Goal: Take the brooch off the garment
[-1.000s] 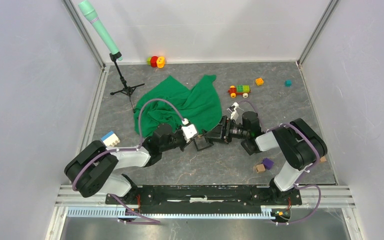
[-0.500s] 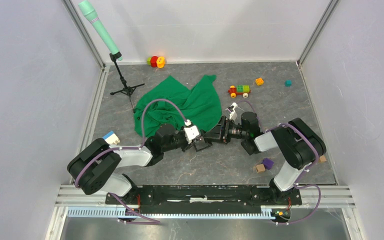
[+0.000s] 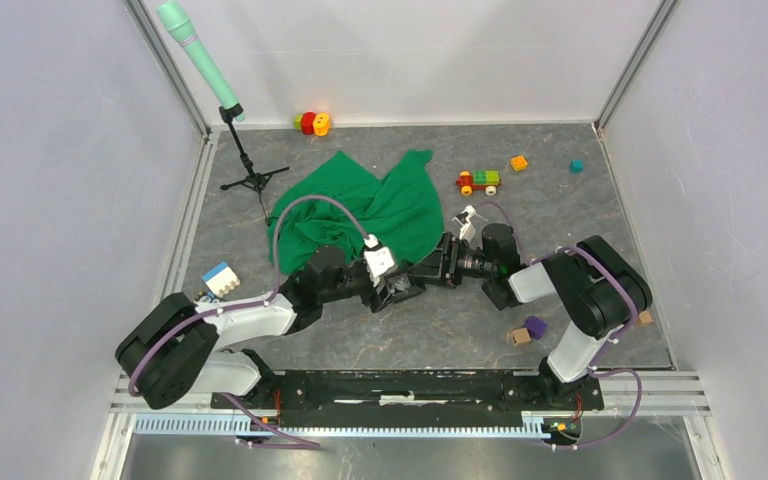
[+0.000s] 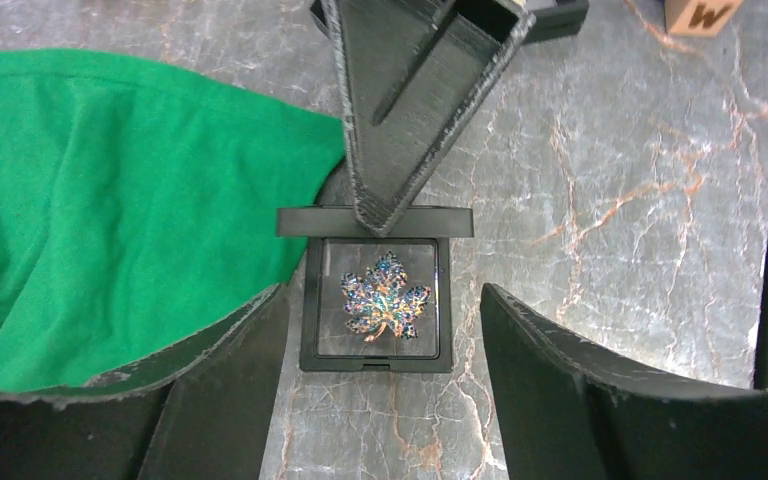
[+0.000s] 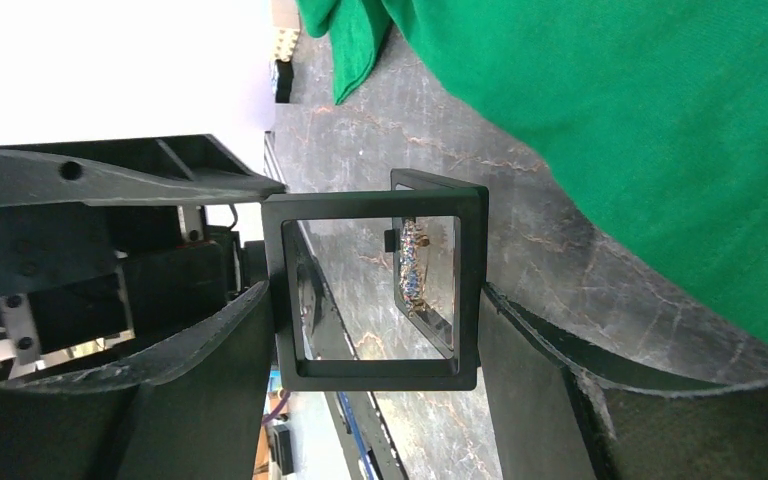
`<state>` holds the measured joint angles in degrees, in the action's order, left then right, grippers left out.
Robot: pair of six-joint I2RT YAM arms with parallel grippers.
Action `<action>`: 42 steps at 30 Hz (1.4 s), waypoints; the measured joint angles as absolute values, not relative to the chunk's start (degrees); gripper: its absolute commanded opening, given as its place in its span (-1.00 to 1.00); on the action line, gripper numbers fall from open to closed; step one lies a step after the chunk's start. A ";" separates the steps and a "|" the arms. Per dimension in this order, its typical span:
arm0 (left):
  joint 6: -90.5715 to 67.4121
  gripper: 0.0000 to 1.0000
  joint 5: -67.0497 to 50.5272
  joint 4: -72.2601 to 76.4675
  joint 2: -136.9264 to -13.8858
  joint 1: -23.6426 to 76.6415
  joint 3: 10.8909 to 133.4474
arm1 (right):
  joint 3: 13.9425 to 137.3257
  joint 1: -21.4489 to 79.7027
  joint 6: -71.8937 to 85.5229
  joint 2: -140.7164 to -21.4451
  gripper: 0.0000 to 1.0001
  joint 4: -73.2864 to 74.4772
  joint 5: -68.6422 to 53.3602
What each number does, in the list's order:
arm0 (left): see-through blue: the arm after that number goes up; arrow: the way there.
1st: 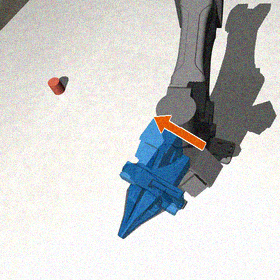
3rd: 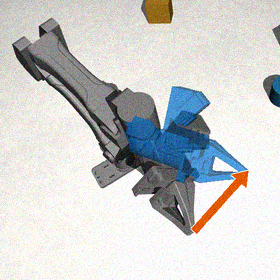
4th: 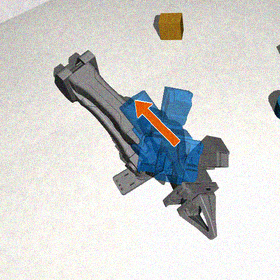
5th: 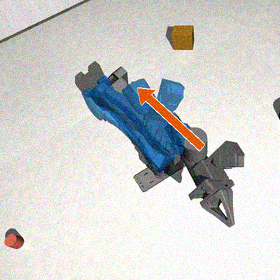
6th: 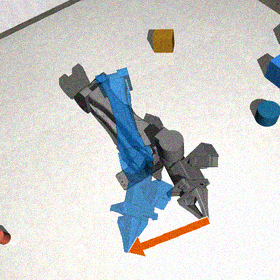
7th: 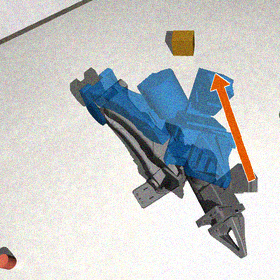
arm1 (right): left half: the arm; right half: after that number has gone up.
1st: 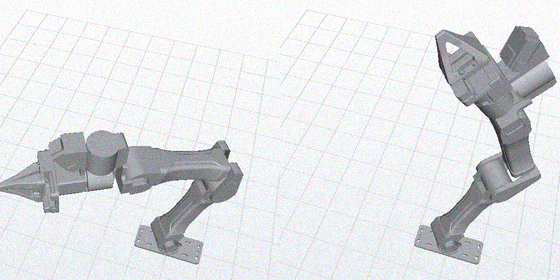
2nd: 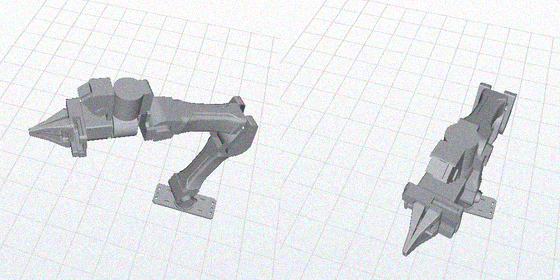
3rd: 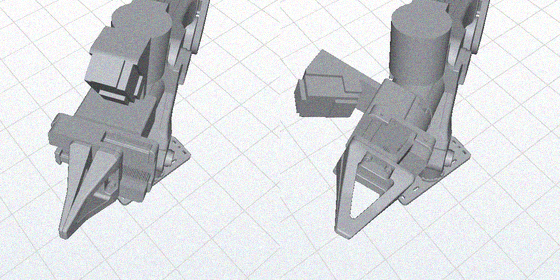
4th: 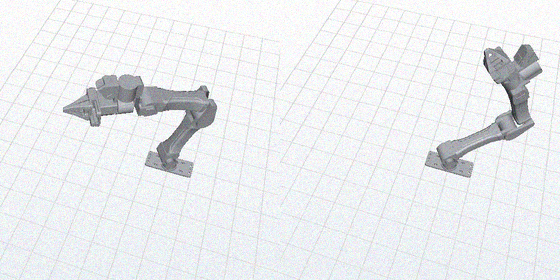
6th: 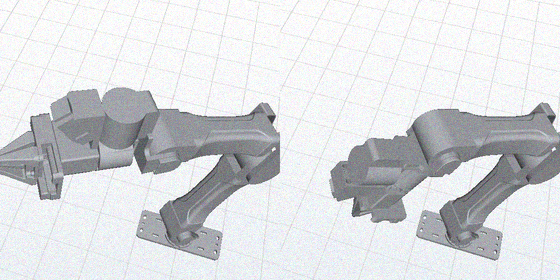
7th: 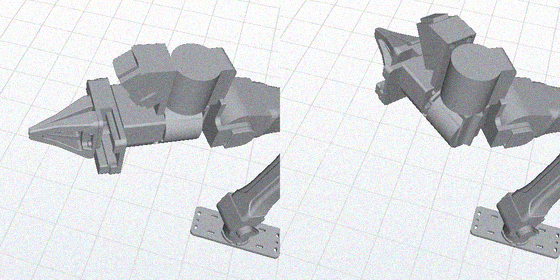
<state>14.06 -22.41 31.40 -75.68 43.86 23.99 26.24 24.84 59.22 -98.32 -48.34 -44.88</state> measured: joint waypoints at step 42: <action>-29.15 0.66 14.68 -4.93 -83.13 27.20 44.47 | 43.79 6.61 14.44 -87.20 0.92 8.49 -3.62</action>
